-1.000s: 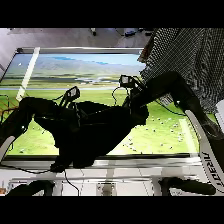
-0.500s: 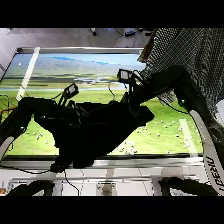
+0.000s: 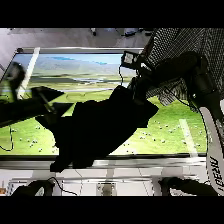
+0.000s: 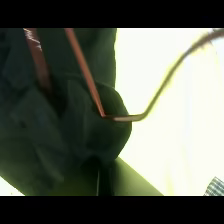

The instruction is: Fold the clothes and pants, and hang the long-sleeved shirts on hangers.

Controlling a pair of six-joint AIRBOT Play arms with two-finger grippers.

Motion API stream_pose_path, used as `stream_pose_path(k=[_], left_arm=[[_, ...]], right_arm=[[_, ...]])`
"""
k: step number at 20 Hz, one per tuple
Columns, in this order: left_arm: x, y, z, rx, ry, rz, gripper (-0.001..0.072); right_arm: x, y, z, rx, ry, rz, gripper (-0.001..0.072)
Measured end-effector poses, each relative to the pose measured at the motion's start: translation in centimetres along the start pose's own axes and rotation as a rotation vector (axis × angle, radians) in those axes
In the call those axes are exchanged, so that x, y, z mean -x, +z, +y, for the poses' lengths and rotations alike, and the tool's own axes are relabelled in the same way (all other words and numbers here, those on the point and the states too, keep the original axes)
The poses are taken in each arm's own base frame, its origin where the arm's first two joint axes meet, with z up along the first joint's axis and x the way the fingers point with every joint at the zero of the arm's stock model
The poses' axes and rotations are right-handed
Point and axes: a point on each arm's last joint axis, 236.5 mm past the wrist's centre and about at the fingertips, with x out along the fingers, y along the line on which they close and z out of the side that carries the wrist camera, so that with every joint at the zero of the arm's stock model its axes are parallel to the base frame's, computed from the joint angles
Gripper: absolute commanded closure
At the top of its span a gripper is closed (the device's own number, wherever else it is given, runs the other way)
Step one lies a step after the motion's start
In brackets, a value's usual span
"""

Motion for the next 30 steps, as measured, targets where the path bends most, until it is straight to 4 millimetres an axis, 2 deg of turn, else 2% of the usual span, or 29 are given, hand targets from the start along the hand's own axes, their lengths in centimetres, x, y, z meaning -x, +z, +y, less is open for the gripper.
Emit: stream_pose_path(k=[2,4,7,9,11,15,21,22,23,24,25,27,30], left_arm=[[1.6,-1.1,0.9,0.024,0.086,0.022,0.0089],[1.5,-4.0,0.9,0.102,0.104,0.058,0.0089],[-1.2,-8.5,-1.0,0.251,0.033,0.082,0.0089],[-3.5,-10.5,-2.6,0.304,-0.007,0.094,0.0089],[-5.8,-11.2,-4.1,0.278,-0.032,0.091,0.0089],[-10.2,-11.3,-6.9,0.088,-0.029,0.069,0.0089],[-14.9,-13.8,-9.4,-0.046,-0.017,0.122,0.0091],[-15.5,-14.2,-9.6,-0.055,-0.018,0.133,0.0148],[-15.9,-14.5,-9.7,-0.061,-0.015,0.141,0.0321],[-16.4,-14.8,-9.7,-0.066,-0.012,0.149,0.0582],[-16.9,-15.1,-9.6,-0.069,-0.008,0.158,0.0652],[-17.8,-15.8,-9.1,-0.075,0.015,0.173,0.0666],[-18.4,-15.4,-6.8,-0.061,0.102,0.156,0.0681]], right_arm=[[0.1,0.0,-0.4,-0.042,-0.016,0.004,0.0689],[0.3,0.1,-0.8,-0.080,-0.037,-0.001,0.0689],[1.0,1.0,-1.1,-0.123,-0.061,-0.033,0.0689],[1.6,1.7,-1.1,-0.138,-0.070,-0.058,0.0689],[2.2,2.3,-0.9,-0.148,-0.073,-0.081,0.0689],[3.0,3.2,-0.6,-0.158,-0.079,-0.110,0.0689],[3.5,3.6,-0.4,-0.166,-0.081,-0.124,0.0689],[3.5,3.6,-0.4,-0.166,-0.080,-0.125,0.0689],[3.5,3.6,-0.4,-0.167,-0.080,-0.124,0.0689],[3.5,3.6,-0.4,-0.167,-0.080,-0.125,0.0688],[3.6,3.6,-0.4,-0.168,-0.080,-0.125,0.0688],[3.6,3.6,-0.4,-0.169,-0.079,-0.124,0.0688],[3.5,3.3,0.1,-0.169,-0.059,-0.110,0.0688]])
